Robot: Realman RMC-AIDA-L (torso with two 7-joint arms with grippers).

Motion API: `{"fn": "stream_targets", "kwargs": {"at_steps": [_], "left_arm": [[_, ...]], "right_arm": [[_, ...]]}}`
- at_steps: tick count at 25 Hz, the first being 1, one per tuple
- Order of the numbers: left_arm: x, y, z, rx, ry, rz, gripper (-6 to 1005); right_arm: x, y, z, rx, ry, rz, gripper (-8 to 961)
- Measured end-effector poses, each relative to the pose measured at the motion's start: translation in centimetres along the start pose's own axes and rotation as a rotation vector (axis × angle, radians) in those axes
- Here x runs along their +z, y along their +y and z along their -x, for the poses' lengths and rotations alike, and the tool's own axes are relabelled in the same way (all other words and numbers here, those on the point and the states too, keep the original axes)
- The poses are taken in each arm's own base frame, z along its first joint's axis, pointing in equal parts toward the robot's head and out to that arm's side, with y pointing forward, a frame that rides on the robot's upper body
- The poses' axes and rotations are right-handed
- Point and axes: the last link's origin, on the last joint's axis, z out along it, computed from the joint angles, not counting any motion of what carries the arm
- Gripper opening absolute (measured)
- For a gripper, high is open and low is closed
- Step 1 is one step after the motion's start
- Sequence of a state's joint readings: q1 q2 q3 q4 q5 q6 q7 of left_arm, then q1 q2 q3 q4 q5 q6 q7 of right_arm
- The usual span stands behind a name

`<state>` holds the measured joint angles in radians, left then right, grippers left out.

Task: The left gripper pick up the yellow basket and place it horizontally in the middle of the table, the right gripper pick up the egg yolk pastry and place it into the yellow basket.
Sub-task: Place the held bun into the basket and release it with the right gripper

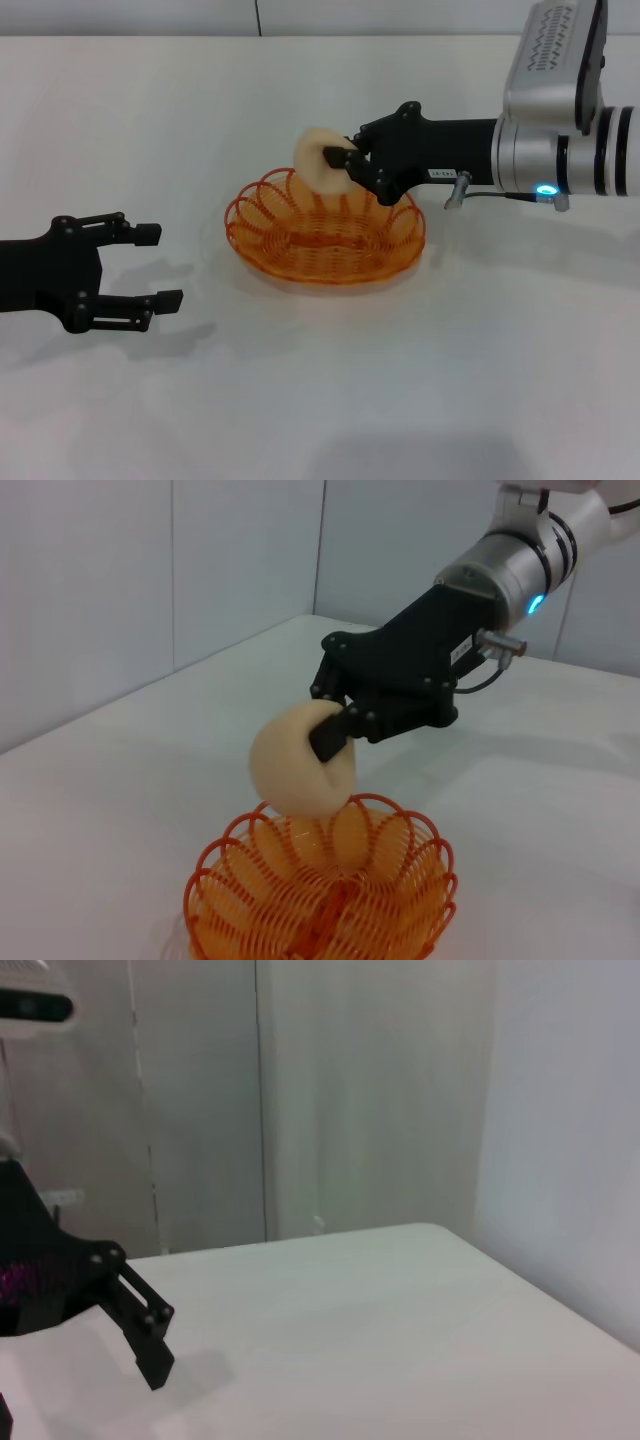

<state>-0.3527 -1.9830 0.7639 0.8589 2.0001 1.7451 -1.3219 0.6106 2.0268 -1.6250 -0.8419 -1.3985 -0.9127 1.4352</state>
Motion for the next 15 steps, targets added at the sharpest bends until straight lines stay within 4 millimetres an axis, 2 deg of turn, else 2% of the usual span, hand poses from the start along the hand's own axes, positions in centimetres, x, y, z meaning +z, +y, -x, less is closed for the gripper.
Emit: {"fn": "stream_targets", "kwargs": {"at_steps": [7, 10, 15], "left_arm": [[-0.02, -0.09, -0.10, 0.004, 0.001, -0.002, 860], [-0.06, -0.14, -0.13, 0.005, 0.000, -0.002, 860], [-0.16, -0.21, -0.15, 0.004, -0.001, -0.005, 860]], "right_arm": [[-0.35, 0.14, -0.59, -0.012, 0.004, -0.002, 54], [-0.42, 0.12, -0.65, -0.013, 0.006, -0.002, 248], [-0.51, 0.26, -0.73, -0.011, 0.005, 0.008, 342]]}}
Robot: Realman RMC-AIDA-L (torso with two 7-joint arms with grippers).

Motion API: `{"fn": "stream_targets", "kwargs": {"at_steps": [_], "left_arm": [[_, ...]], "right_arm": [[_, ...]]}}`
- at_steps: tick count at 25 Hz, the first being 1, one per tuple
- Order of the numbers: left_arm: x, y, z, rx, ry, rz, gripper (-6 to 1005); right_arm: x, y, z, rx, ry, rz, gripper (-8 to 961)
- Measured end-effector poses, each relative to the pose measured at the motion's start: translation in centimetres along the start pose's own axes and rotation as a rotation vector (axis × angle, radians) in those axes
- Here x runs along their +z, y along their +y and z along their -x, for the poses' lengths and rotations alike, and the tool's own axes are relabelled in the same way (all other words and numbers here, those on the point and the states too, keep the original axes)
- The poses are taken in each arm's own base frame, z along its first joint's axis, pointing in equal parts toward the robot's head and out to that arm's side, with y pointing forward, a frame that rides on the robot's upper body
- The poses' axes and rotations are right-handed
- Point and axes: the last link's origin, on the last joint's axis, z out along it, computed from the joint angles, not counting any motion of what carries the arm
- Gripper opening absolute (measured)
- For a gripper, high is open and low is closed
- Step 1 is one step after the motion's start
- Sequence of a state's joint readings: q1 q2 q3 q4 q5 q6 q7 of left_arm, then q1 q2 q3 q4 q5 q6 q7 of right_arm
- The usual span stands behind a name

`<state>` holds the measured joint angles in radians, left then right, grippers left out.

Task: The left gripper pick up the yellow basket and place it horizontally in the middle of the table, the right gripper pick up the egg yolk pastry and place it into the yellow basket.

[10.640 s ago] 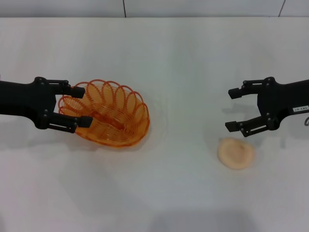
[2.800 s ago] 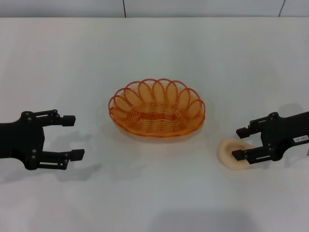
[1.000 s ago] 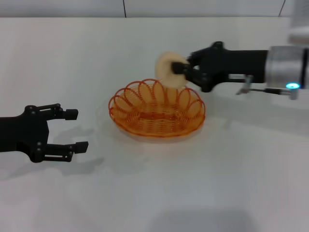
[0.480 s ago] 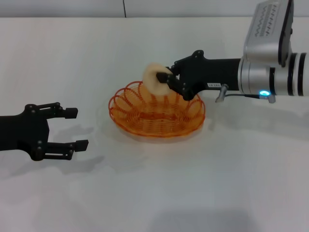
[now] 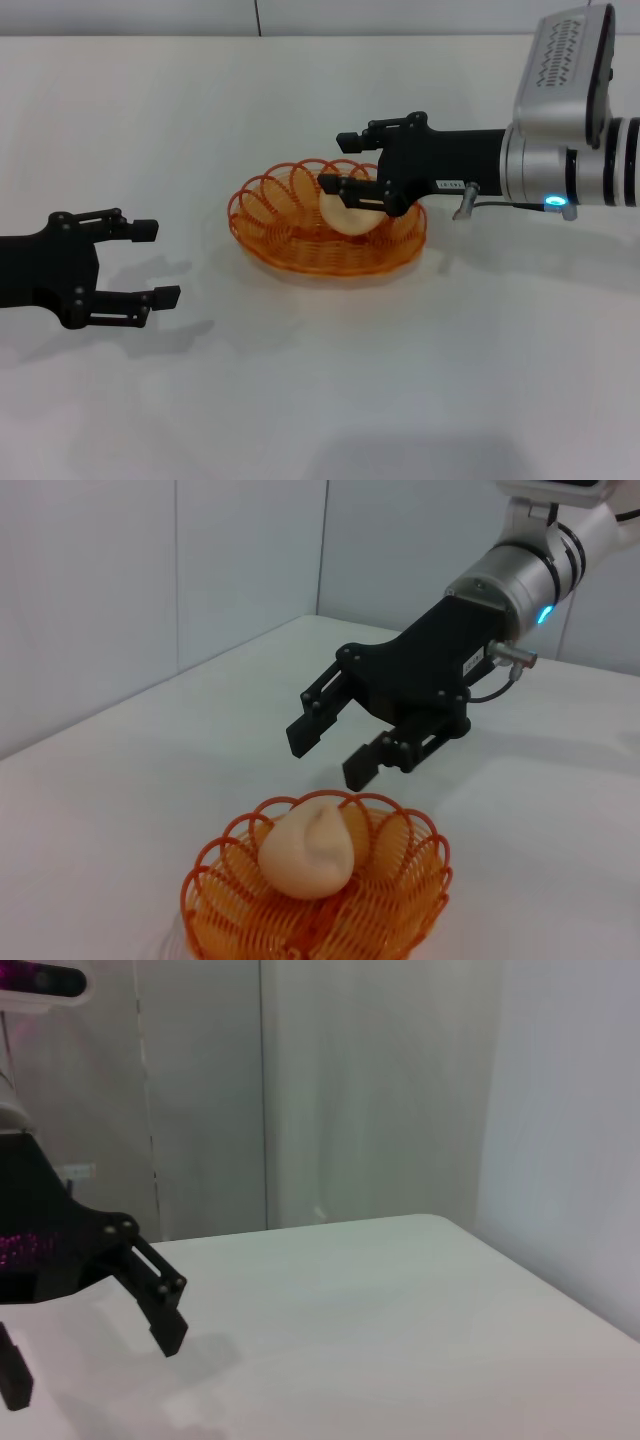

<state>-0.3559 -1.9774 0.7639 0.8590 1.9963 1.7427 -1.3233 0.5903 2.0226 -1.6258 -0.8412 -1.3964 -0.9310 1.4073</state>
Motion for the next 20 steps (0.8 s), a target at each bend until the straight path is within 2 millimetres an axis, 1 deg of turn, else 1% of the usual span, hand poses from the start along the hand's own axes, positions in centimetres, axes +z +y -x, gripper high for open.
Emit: {"fn": "stream_targets", "kwargs": {"at_steps": [4, 5, 6, 7, 11, 13, 14, 15, 17, 20], "left_arm": [[-0.1, 0.0, 0.1, -0.002, -0.001, -0.001, 860], [-0.1, 0.0, 0.1, -0.003, -0.001, -0.002, 860], [-0.1, 0.1, 0.1, -0.003, -0.002, -0.002, 860], [-0.1, 0.1, 0.1, -0.003, -0.002, -0.001, 860], [-0.1, 0.1, 0.1, -0.002, -0.005, 0.003, 860], [-0.1, 0.1, 0.1, -0.002, -0.006, 0.004, 860], [-0.1, 0.0, 0.1, -0.001, -0.006, 0.004, 860], [-0.1, 0.0, 0.1, 0.000, -0.007, 0.003, 860], [-0.1, 0.0, 0.0, 0.001, -0.008, 0.004, 860], [0.1, -0.2, -0.1, 0.001, -0.022, 0.017, 860]], "right_arm": [[-0.3, 0.1, 0.0, 0.002, -0.006, 0.020, 417], [-0.8, 0.2, 0.1, 0.003, -0.013, 0.043, 435], [-1.3, 0.2, 0.1, 0.006, -0.018, 0.058, 454], [-1.8, 0.1, 0.0, 0.010, -0.022, 0.063, 501], [-5.2, -0.6, -0.9, 0.023, -0.023, 0.091, 688], [-7.1, -0.9, -1.5, 0.033, -0.017, 0.103, 752], [-7.6, -0.9, -1.6, 0.035, -0.014, 0.106, 784], [-8.5, -1.0, -2.0, 0.038, -0.005, 0.117, 816], [-9.7, -0.8, -2.5, 0.032, 0.023, 0.144, 880], [-10.2, -0.6, -3.0, 0.020, 0.047, 0.162, 883]]}}
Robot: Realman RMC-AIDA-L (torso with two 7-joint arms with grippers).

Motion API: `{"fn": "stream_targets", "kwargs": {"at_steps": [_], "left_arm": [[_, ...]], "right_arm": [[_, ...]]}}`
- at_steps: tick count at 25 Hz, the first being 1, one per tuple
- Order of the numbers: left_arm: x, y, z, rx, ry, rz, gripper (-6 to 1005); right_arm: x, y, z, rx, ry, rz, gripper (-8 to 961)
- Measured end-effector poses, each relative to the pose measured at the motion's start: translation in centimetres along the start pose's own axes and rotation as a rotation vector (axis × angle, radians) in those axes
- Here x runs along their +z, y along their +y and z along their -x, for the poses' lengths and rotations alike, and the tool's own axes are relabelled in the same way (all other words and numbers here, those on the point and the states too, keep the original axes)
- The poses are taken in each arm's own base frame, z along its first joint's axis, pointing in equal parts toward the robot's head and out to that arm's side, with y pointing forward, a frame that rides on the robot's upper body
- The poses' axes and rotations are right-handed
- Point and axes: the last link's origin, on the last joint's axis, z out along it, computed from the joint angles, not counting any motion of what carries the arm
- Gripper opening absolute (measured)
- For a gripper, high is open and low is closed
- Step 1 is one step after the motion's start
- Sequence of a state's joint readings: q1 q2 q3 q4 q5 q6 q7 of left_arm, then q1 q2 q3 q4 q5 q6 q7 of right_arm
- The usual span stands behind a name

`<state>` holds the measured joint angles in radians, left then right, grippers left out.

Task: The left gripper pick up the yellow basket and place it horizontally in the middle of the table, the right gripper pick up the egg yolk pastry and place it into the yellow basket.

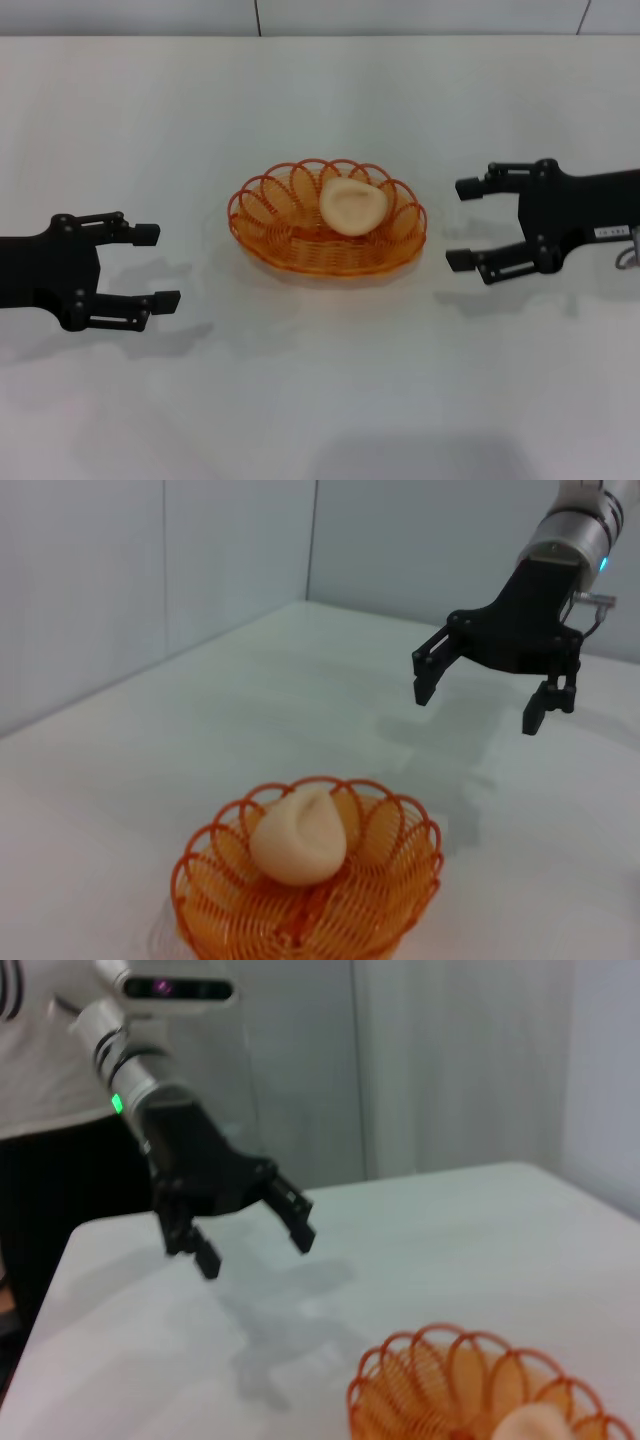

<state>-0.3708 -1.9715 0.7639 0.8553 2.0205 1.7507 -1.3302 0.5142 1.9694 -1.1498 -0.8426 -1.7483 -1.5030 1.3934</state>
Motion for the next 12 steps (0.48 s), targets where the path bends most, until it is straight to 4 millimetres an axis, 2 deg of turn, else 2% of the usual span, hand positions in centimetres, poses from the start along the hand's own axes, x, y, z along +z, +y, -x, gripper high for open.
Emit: {"fn": "stream_targets", "kwargs": {"at_steps": [12], "left_arm": [[0.8, -0.4, -1.1, 0.019, -0.037, 0.057, 860]], "right_arm": [[-0.3, 1.0, -1.4, 0.021, 0.039, 0.073, 885]]}}
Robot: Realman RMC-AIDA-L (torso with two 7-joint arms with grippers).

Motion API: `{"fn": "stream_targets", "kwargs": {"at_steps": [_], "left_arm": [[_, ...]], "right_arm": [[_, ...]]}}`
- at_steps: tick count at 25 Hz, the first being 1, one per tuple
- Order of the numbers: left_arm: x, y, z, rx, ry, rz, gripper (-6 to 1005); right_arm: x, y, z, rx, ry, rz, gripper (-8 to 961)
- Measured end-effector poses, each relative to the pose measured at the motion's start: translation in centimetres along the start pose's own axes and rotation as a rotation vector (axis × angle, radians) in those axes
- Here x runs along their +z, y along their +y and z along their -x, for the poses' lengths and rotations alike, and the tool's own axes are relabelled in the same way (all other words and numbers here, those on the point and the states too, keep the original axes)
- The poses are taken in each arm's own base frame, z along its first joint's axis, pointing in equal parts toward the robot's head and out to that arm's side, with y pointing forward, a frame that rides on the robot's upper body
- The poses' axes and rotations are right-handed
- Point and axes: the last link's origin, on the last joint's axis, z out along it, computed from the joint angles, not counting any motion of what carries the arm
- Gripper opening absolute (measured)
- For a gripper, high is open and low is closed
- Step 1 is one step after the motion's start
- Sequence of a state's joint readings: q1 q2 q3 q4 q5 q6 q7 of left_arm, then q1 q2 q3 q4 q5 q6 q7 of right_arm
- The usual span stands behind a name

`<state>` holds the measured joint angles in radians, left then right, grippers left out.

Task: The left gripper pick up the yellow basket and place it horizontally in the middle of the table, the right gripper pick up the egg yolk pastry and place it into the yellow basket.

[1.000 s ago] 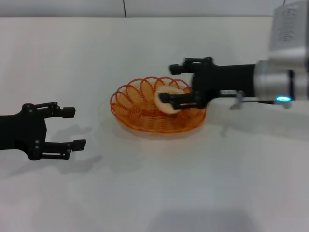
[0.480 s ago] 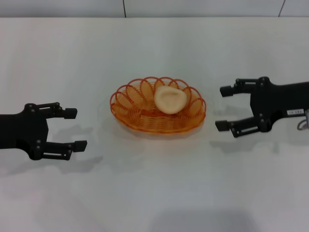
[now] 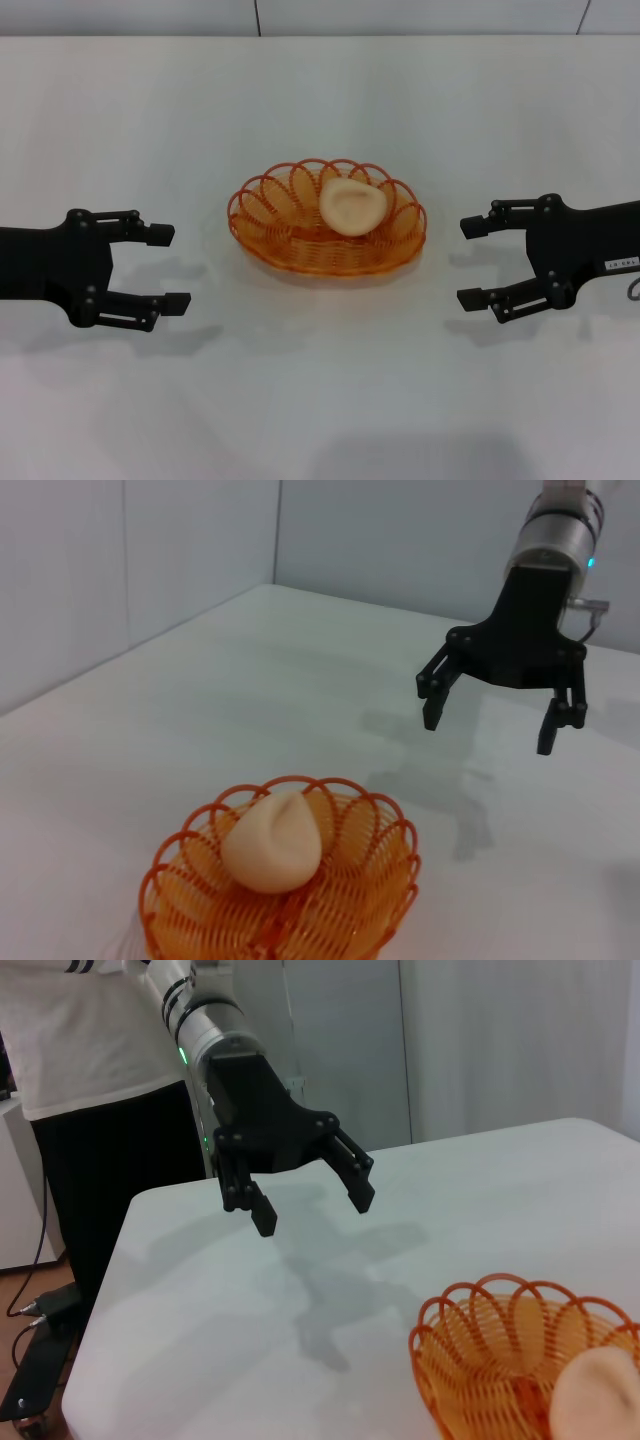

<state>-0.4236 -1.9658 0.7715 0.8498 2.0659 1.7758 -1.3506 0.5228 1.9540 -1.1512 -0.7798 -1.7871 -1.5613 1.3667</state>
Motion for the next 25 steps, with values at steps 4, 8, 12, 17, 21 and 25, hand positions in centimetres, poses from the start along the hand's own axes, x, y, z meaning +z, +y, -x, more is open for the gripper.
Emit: {"fn": "stream_targets", "kwargs": {"at_steps": [4, 8, 12, 17, 21, 25], "left_arm": [[0.11, -0.15, -0.33, 0.001, -0.003, 0.008, 860], [0.06, -0.26, -0.33, -0.001, -0.005, 0.002, 860], [0.02, -0.29, -0.32, -0.003, -0.005, -0.001, 860], [-0.01, -0.29, -0.22, -0.006, -0.010, -0.002, 860], [-0.04, -0.27, -0.15, -0.009, -0.012, -0.003, 860], [-0.09, -0.24, -0.09, -0.009, -0.015, -0.004, 860]], "right_arm": [[-0.16, 0.03, -0.34, 0.007, 0.001, -0.011, 885], [-0.16, 0.05, -0.39, 0.008, 0.001, -0.013, 885], [-0.20, 0.06, -0.57, 0.009, 0.008, -0.015, 885], [-0.23, -0.01, -0.82, 0.016, 0.023, -0.021, 885], [-0.24, -0.02, -0.85, 0.018, 0.025, -0.022, 885], [-0.20, -0.01, -0.87, 0.018, 0.025, -0.022, 885]]}}
